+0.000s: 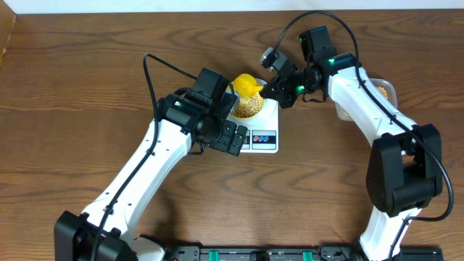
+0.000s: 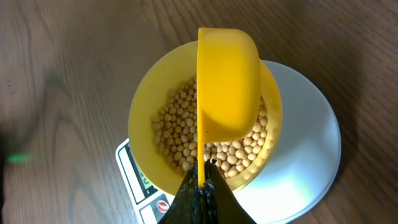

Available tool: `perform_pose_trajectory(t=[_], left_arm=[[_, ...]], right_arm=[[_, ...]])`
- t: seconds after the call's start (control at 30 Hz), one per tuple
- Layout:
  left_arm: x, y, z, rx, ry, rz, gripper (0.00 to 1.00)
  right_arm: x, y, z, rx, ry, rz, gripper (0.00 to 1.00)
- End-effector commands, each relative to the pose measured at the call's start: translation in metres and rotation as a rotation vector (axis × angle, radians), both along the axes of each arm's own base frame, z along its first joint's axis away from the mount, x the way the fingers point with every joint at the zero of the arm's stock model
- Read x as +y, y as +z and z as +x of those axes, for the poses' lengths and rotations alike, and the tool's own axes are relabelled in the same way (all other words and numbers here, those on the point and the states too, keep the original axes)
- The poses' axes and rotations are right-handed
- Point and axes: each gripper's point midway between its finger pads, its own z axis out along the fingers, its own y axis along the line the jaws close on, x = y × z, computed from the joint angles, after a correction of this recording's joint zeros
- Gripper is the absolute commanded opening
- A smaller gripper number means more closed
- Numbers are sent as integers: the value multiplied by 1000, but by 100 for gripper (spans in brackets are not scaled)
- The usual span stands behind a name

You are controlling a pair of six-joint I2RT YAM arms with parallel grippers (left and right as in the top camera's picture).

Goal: Scoop item into bowl and weigh 50g on scale
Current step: 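Hold the scoop above the bowl while the scale settles, then carry the yellow scoop right to the soybean tub, right gripper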

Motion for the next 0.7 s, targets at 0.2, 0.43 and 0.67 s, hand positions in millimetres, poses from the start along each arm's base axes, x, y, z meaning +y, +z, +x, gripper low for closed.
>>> perform_pose_trajectory(t=[0.2, 0.43, 0.67], left_arm=[[2, -1, 0, -1, 13, 10, 98], [2, -1, 0, -1, 13, 10, 98], [2, -1, 0, -1, 13, 10, 98]], right_arm=[[4, 2, 0, -2, 5, 14, 1], [8, 6, -3, 9, 21, 49, 1], [10, 27, 8, 113, -80, 198, 1]])
